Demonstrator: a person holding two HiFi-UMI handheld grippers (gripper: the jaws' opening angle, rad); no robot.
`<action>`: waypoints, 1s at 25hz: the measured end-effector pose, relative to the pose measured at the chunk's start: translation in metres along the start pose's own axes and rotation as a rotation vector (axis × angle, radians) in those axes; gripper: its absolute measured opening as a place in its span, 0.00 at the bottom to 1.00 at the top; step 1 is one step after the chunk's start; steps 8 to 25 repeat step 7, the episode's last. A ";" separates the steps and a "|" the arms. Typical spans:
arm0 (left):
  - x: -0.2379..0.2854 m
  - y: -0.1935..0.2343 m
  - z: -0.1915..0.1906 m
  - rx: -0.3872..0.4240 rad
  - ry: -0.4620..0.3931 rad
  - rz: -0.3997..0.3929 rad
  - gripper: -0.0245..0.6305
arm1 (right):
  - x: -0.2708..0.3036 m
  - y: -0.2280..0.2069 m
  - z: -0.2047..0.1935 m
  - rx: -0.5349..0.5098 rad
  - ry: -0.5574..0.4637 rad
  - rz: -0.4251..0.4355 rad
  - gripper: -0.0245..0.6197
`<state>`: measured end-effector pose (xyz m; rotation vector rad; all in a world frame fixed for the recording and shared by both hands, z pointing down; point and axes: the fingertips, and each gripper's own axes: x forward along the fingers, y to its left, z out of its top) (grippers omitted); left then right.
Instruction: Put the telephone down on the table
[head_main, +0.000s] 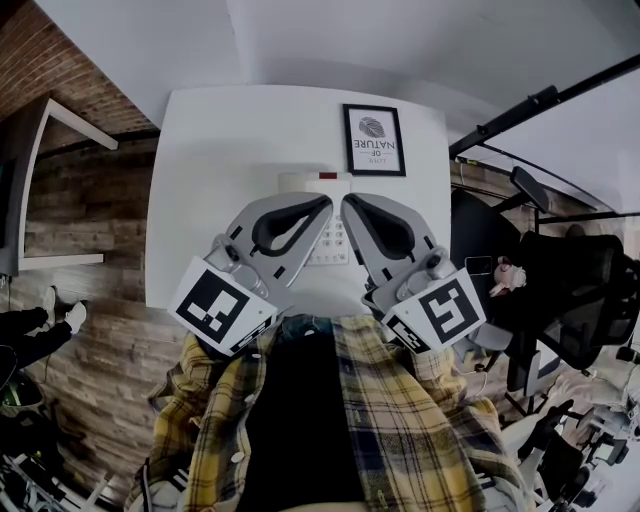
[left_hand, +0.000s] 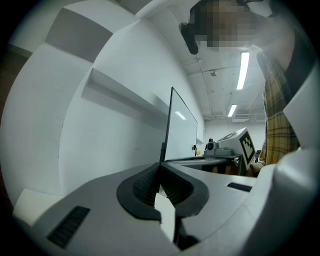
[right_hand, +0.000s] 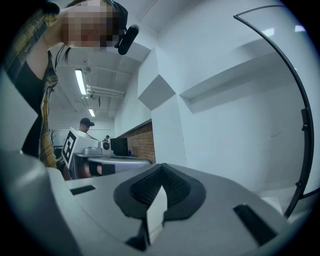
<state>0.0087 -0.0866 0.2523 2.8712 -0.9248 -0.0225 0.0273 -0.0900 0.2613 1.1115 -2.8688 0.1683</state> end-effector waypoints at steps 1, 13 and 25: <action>0.000 0.000 0.000 0.003 -0.004 -0.001 0.06 | 0.000 0.000 0.000 0.000 0.001 0.000 0.08; -0.001 -0.002 -0.004 0.008 0.028 -0.038 0.06 | 0.001 -0.003 0.002 0.005 -0.004 -0.004 0.08; -0.001 -0.002 -0.004 0.008 0.028 -0.038 0.06 | 0.001 -0.003 0.002 0.005 -0.004 -0.004 0.08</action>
